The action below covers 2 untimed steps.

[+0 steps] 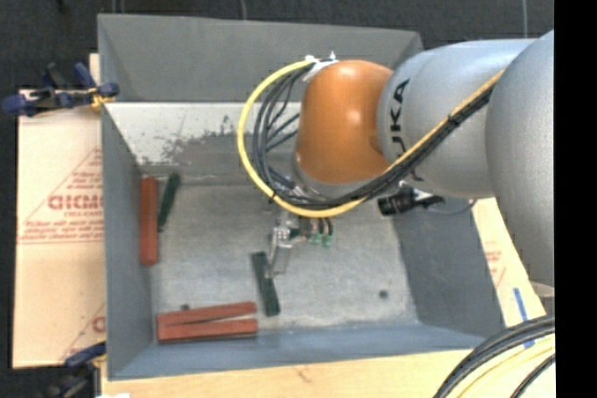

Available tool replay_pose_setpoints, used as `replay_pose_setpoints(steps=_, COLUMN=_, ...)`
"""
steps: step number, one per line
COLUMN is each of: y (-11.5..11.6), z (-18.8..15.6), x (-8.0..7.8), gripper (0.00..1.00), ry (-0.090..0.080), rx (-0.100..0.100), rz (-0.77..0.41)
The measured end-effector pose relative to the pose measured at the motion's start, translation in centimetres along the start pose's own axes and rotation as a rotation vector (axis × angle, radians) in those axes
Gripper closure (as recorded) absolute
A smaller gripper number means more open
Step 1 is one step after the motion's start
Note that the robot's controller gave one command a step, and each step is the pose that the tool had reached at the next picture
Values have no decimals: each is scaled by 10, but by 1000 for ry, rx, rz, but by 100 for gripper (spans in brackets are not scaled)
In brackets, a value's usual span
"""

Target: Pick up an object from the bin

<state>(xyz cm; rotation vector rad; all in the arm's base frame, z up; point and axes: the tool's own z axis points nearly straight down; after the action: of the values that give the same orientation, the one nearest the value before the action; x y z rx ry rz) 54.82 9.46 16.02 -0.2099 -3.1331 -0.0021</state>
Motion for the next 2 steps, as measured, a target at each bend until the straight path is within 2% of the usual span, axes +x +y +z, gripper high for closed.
replay_pose_setpoints(steps=1, y=-1, z=-1, x=-1, gripper=0, ry=-3, rx=0, rz=1)
replay_pose_setpoints(steps=2, y=-17, z=35, x=1, gripper=0, ry=-9, rx=0, rz=-97)
